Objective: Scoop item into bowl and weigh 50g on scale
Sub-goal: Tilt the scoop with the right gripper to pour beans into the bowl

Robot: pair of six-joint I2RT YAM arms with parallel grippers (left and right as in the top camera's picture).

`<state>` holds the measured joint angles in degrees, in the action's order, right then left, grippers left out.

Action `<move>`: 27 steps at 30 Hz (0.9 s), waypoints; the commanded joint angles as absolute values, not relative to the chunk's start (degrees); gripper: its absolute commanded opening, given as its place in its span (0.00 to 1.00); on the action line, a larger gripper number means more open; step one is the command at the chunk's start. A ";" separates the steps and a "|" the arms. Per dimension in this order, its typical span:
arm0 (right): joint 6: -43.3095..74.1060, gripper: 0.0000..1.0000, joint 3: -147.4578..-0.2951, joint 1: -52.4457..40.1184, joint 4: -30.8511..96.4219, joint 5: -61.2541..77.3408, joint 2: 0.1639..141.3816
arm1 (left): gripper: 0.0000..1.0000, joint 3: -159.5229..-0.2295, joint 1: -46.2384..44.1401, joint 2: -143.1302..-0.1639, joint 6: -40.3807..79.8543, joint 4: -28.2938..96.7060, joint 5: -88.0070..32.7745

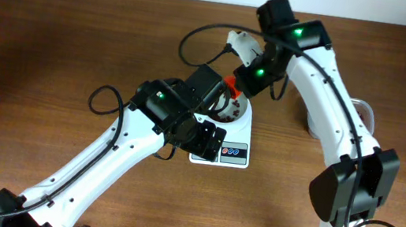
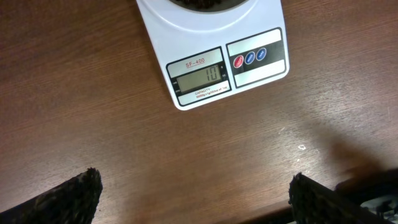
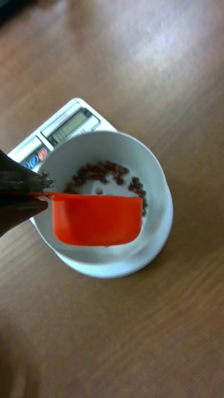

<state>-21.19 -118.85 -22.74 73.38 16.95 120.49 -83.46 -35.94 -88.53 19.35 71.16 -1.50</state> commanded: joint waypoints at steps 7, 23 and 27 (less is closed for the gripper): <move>-25.45 0.04 -120.22 -25.28 74.56 15.00 119.94 | 0.99 -83.40 -36.27 -88.77 20.12 71.22 -1.13; -31.38 0.04 -120.22 -26.74 76.51 16.67 119.94 | 0.99 -83.40 -36.27 -88.77 20.12 71.22 -1.13; -25.71 0.04 -120.22 -27.44 75.00 10.94 119.94 | 0.99 -83.40 -36.27 -88.77 20.12 71.20 -1.13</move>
<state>-27.14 -119.04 -26.57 75.11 13.47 120.49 -83.46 -35.94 -88.53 19.35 71.16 -1.50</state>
